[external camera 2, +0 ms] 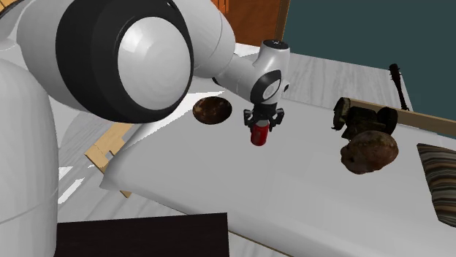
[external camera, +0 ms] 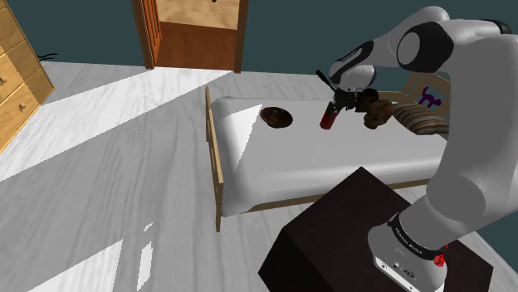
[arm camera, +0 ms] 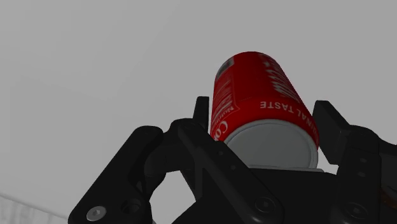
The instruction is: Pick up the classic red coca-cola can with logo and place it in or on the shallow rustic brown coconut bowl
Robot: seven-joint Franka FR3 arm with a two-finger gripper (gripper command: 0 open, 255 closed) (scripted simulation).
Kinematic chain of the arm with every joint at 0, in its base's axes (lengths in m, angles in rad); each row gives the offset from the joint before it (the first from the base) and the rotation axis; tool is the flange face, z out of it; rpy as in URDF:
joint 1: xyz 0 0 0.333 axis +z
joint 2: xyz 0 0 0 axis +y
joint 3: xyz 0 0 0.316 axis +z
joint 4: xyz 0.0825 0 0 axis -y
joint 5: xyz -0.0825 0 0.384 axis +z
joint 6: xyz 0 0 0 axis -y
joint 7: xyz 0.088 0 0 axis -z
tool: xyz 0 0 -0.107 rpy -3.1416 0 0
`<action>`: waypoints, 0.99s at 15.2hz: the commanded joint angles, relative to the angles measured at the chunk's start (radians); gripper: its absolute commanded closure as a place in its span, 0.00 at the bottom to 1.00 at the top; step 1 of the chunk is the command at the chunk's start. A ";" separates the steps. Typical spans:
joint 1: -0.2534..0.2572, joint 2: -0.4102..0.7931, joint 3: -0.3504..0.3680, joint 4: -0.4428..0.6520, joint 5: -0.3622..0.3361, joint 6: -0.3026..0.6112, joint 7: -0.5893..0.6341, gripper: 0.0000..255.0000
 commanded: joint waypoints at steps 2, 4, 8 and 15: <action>0.005 -0.031 -0.010 -0.005 -0.010 -0.026 0.004 1.00; 0.009 -0.050 -0.015 -0.006 -0.017 -0.043 0.008 1.00; 0.016 -0.085 -0.026 -0.004 -0.030 -0.079 0.015 1.00; 0.064 -0.098 -0.024 0.044 -0.049 -0.137 0.086 1.00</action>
